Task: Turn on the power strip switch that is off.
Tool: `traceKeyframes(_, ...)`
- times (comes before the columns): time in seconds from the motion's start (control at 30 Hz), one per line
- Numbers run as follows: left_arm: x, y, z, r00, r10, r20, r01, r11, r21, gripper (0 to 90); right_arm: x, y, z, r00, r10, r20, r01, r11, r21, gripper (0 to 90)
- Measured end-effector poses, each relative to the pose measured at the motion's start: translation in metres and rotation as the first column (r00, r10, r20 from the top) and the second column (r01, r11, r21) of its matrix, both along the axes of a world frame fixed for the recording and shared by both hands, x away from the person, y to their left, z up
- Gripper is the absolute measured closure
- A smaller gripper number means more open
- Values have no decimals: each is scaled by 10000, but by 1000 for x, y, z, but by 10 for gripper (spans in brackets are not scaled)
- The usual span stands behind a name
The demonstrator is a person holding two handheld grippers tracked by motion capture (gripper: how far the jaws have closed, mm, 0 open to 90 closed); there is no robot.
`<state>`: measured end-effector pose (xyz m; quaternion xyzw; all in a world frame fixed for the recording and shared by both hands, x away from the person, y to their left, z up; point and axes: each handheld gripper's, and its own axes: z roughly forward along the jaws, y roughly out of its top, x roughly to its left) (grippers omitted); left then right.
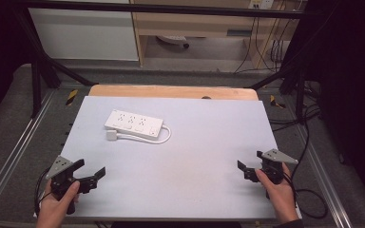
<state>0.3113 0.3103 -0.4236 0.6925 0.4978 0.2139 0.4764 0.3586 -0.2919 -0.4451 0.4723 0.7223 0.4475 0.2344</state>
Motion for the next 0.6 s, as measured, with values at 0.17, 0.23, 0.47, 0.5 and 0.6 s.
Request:
traceKeyframes(0.17, 0, -1, 1, 9999, -117, -17, 117, 9999, 48, 67, 0, 0, 0, 9999, -87, -71, 87, 9999, -51, 73)
traceKeyframes(0.23, -1, -1, 2, 9999, -119, 20, 119, 9999, 33, 67, -1, 0, 0, 9999, -119, -46, 119, 9999, -22, 69)
traceKeyframes(0.47, 1, -1, 2, 9998, -206, -65, 206, 9998, 27, 68, -1, 2, 0, 9999, -152, -20, 152, 9999, -53, 62)
traceKeyframes(0.5, 1, -1, 2, 9998, -208, -35, 208, 9998, 9, 68, 0, 2, 0, 10000, -92, -7, 92, 9999, -116, 61)
traceKeyframes(0.6, 0, -2, 2, 9997, -231, 29, 231, 9997, 82, 68, 0, 3, 0, 10000, -90, -21, 90, 9999, -99, 58)
